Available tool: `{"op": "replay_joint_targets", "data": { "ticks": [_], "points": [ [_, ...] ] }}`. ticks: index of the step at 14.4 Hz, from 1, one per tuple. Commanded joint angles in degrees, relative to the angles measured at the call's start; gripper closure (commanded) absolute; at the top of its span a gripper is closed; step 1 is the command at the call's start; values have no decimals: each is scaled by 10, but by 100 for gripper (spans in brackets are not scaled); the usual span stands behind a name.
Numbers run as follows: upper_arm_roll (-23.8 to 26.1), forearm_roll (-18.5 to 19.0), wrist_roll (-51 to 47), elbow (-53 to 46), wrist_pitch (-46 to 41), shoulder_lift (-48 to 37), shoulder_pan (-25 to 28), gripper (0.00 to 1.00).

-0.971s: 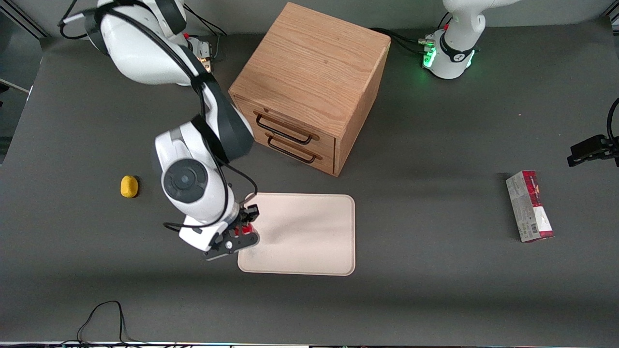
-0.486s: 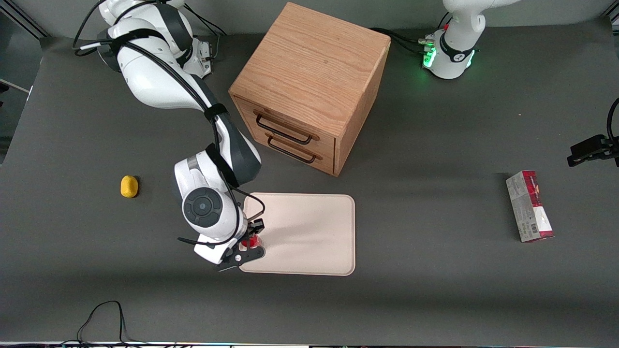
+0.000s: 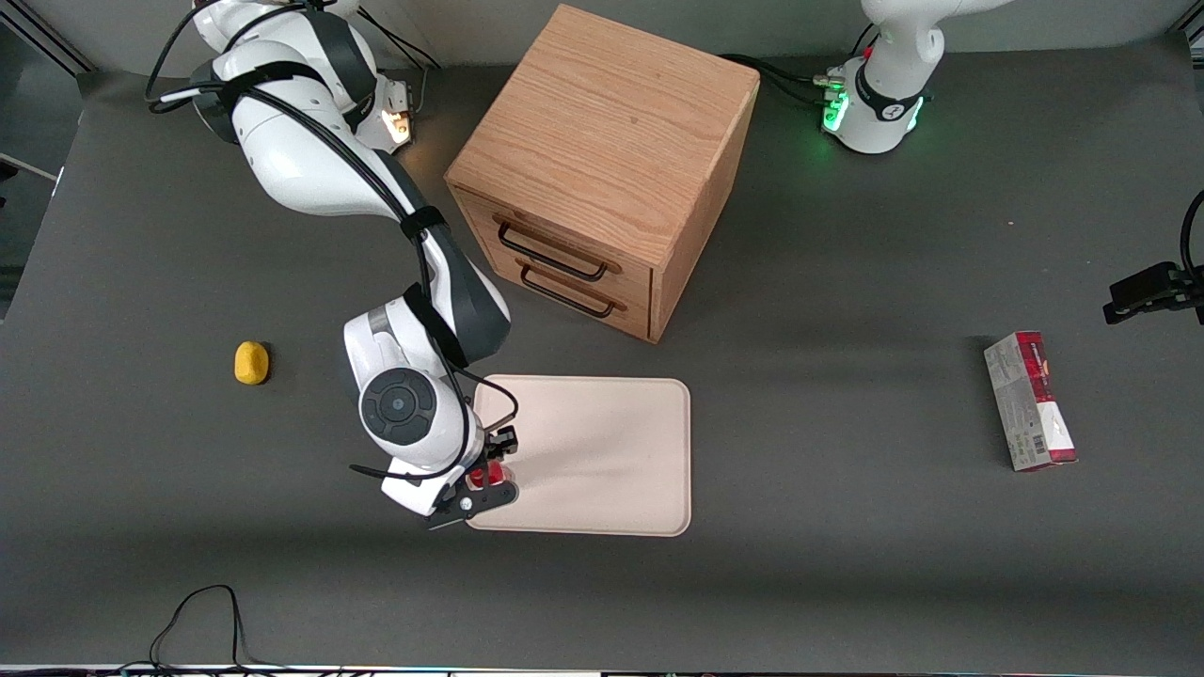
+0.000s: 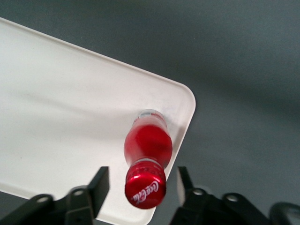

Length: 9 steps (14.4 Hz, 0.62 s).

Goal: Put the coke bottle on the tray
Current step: 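Lower the bottle onto the tray corner and open the right gripper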

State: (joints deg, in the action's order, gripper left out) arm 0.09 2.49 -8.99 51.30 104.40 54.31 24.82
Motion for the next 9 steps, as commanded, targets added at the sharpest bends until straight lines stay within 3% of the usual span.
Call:
{"op": "replay_joint_targets", "data": {
  "ticks": [1,3,9],
  "points": [
    [3,4,6,-14,-1,0,-2,0],
    [3,5,4,-14,-18,-20,-1,0],
    [0,7,3,-13,-192,-143,-1,0]
  ]
}}
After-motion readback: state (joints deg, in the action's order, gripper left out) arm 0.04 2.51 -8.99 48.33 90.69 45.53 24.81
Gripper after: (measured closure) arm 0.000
